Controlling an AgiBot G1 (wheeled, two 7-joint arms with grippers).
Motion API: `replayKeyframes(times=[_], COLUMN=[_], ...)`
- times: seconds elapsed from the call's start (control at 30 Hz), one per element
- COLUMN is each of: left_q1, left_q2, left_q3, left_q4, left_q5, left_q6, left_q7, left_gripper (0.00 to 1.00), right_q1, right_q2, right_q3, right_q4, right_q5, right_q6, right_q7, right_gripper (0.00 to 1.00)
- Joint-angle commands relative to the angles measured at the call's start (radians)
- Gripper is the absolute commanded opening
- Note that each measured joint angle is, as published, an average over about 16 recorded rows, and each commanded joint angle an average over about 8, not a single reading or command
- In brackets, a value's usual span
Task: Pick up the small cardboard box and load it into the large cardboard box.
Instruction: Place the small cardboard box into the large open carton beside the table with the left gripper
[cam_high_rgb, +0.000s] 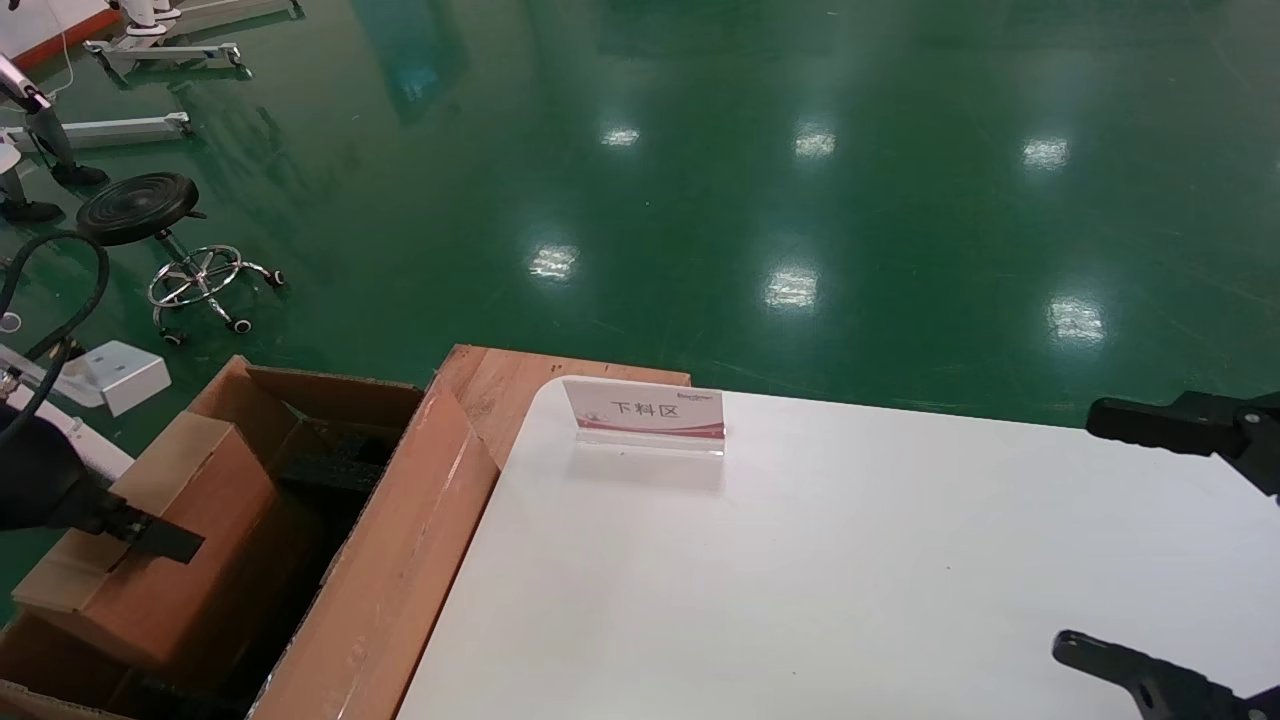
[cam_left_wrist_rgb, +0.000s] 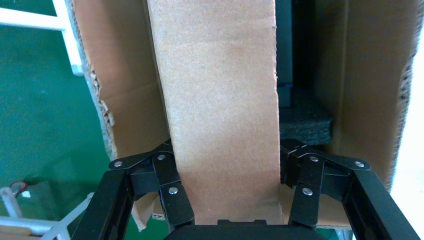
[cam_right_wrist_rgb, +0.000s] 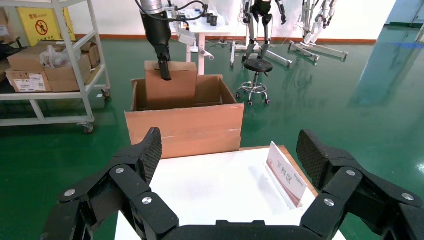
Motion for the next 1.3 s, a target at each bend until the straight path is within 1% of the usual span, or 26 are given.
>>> replayKeyframes(times=[0.03,0.53,0.77,1.3], left_q1=[0.002,0.014,0.022,0.084], left_q2=[-0.003,-0.039,-0.057,-0.06], left_q3=[0.003,0.01,0.01,0.028], left_q4=[0.0,0.005,0.009,0.035], left_q5=[0.008,0.085,0.121,0.166], left_q6=[0.002,-0.052,-0.108,-0.241], left_q7=[0.004,0.046,0.06,0.073], left_gripper=[0.0,0.0,0.0,0.0], right_q1=[0.0,0.0,0.0,0.0], right_q2=[0.0,0.0,0.001,0.001], right_q3=[0.0,-0.001,-0.001,-0.002], right_q4=[0.0,0.0,0.0,0.0], right_q5=[0.0,0.001,0.001,0.001], right_q6=[0.0,0.0,0.001,0.001], right_q7=[0.0,0.0,-0.001,-0.001], right_gripper=[1.0,1.0,1.0,1.0])
